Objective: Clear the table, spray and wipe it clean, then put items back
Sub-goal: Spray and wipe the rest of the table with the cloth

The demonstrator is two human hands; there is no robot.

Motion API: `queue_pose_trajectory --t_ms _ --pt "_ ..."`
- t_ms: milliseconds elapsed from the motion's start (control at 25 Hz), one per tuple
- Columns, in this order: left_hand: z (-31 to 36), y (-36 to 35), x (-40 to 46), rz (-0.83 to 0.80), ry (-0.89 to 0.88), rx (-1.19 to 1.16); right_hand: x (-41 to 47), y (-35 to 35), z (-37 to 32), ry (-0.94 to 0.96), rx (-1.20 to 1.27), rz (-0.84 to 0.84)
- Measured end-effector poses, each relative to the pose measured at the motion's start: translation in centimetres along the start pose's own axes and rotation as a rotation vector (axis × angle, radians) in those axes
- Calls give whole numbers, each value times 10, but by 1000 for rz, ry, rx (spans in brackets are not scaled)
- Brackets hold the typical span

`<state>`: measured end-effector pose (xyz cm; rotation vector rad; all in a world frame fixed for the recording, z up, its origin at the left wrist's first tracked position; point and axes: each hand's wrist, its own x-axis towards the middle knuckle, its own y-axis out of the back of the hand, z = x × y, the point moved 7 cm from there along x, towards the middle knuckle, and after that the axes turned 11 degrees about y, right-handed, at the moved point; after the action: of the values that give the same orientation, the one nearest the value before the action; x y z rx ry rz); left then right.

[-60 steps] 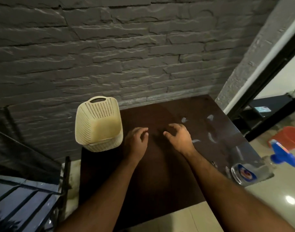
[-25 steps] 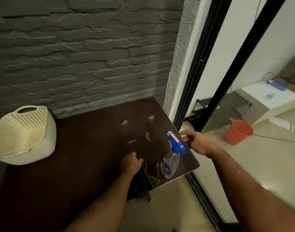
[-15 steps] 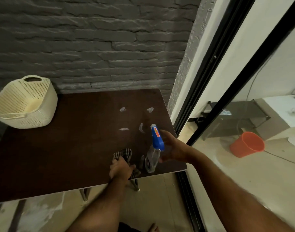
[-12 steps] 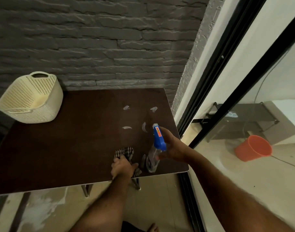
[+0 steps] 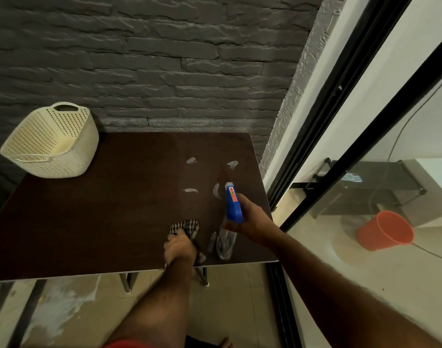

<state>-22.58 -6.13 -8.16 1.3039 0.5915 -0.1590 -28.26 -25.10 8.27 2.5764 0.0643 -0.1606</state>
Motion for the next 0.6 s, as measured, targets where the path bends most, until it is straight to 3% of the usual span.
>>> queue_pose_trajectory --t_ms 160,600 --pt "-5 7 1 -67 27 -131 1 -2 2 12 10 -5" --pt "-7 75 5 -256 148 -927 0 -11 2 78 200 63"
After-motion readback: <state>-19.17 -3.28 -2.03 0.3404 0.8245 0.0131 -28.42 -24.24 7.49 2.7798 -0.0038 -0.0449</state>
